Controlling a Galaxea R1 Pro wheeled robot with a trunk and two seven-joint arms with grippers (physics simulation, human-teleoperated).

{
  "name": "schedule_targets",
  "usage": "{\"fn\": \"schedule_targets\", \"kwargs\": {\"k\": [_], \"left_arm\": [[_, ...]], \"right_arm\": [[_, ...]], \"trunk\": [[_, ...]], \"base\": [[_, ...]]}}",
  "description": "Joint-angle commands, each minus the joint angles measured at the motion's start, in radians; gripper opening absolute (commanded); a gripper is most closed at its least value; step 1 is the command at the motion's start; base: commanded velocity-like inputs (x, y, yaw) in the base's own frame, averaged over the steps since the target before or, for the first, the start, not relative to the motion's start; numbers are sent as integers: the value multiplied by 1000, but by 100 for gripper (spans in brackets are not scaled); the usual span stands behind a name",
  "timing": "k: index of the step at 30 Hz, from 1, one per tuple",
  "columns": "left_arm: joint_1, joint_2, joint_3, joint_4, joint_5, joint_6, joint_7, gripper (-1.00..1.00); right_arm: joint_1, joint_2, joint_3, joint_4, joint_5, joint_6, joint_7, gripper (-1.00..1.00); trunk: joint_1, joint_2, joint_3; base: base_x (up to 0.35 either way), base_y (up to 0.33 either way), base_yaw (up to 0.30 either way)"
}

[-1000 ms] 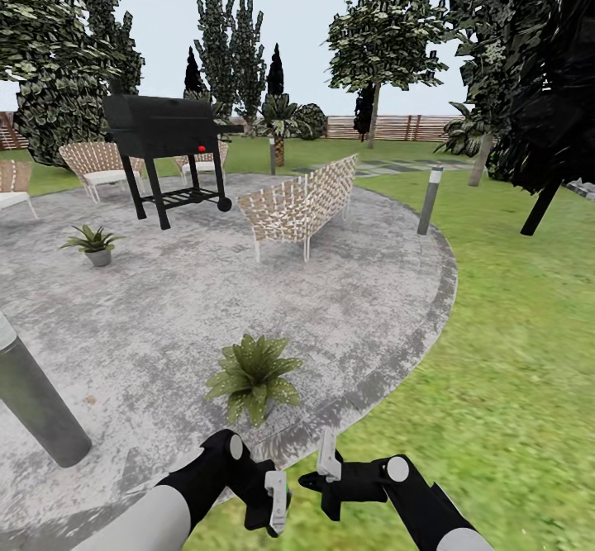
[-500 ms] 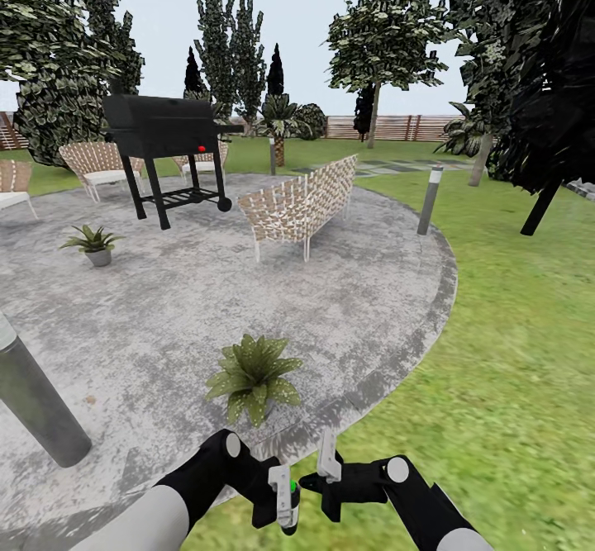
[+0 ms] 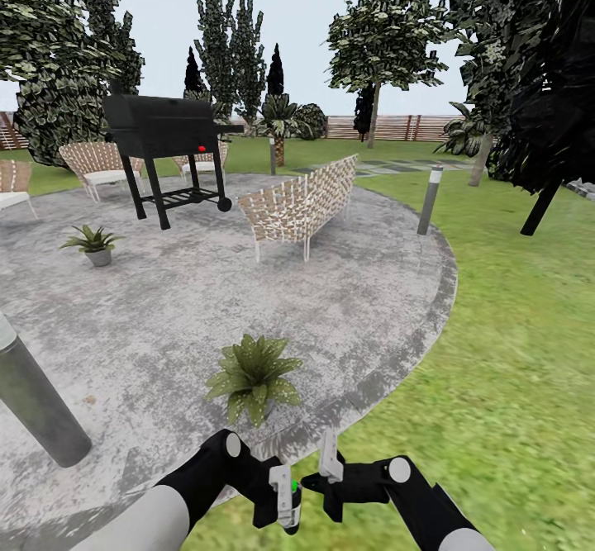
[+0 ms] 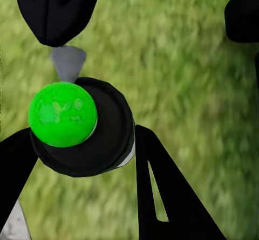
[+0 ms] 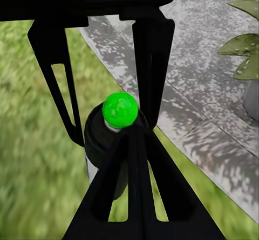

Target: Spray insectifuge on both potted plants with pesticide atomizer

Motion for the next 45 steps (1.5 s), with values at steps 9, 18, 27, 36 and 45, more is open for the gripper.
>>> {"fn": "schedule_targets", "kwargs": {"k": [9,18,27,36,45], "left_arm": [[0,-3,1,-1,-3,-12,-4,-100],[0,-2,-11,0,18,-5,5,-100],[0,70,-17,10,9,3,1,-100],[4,199,-16,47,-16,-2,-1,-100],[15,284,-13,70,-8,-11,-3,-100]], "right_arm": [[0,-2,-1,0,8,-5,1,-100],[0,-2,-1,0,9,-5,0,-100],[0,-6,-1,2,10,-6,-1,-100],[0,-49,1,2,13,-7,-1,-100],[1,-110,-2,45,12,-7,-2,100]], "trunk": [[0,0,-1],[0,0,-1],[0,0,-1],[0,0,-1],[0,0,-1]], "base": [[0,0,0],[0,0,0],[0,0,0],[0,0,0],[0,0,0]]}}
